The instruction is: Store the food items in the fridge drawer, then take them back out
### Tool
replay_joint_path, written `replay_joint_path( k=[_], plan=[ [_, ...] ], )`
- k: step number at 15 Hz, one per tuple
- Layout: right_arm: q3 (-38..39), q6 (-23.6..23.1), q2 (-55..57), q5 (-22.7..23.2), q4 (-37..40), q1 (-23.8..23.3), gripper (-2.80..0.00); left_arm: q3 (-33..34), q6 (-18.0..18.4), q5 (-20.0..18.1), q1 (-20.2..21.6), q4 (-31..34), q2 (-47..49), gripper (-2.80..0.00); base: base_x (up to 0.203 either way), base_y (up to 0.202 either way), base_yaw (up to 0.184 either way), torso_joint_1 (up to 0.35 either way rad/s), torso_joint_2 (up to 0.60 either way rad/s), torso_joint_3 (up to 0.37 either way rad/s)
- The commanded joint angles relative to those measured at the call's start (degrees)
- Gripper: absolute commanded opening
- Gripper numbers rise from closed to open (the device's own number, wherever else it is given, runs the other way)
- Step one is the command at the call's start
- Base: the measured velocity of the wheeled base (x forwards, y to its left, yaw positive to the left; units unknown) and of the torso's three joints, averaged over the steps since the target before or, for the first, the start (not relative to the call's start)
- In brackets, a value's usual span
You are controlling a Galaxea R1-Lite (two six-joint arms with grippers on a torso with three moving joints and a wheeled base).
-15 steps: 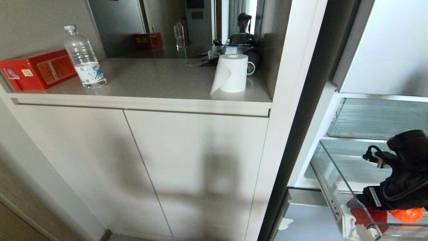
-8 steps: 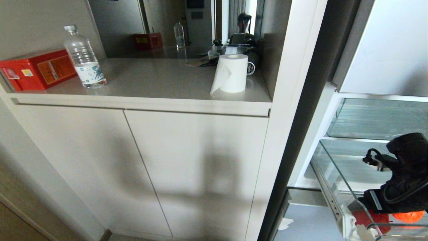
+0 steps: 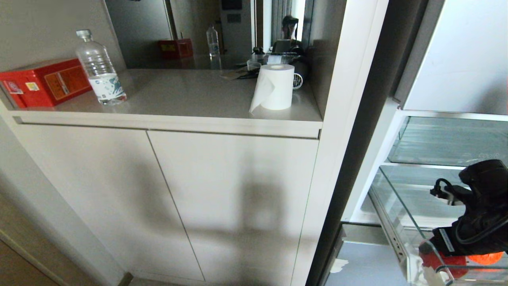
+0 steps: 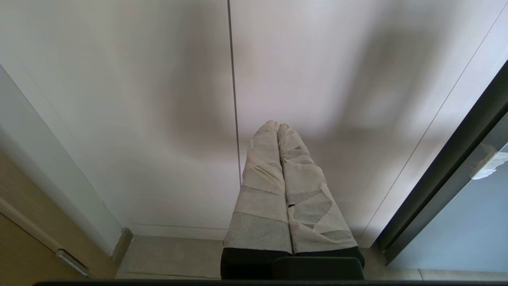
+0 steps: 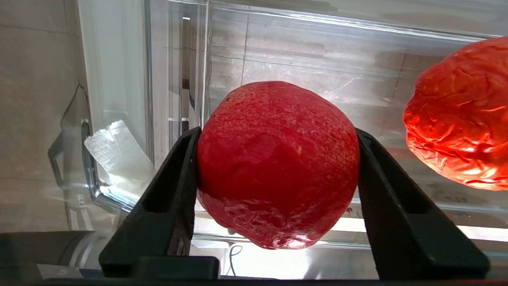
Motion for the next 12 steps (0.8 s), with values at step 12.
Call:
replay_joint_path(
  k=[12],
  plan=[
    [1.2, 0.9, -15.9, 0.8, -4.3, -0.1, -2.8, 0.0, 0.0, 0.0, 0.0, 0.0, 0.0, -2.8, 0.0, 0.0, 0.0, 0.0, 0.0, 0.0]
  ],
)
